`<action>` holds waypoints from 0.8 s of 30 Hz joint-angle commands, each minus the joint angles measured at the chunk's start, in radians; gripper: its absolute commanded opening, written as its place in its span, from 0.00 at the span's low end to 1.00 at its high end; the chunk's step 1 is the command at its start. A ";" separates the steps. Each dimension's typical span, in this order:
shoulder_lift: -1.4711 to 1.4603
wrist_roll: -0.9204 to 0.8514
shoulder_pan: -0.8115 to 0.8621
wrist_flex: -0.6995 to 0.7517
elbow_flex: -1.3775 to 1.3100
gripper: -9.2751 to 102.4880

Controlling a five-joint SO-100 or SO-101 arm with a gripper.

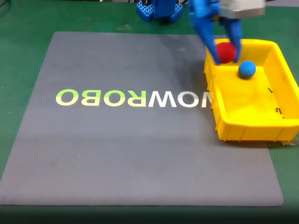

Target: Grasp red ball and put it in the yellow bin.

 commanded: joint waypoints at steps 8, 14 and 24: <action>0.057 0.069 -0.216 -0.015 0.023 0.08; 0.032 0.072 -0.222 -0.029 0.023 0.08; 0.035 0.103 -0.186 -0.031 0.020 0.42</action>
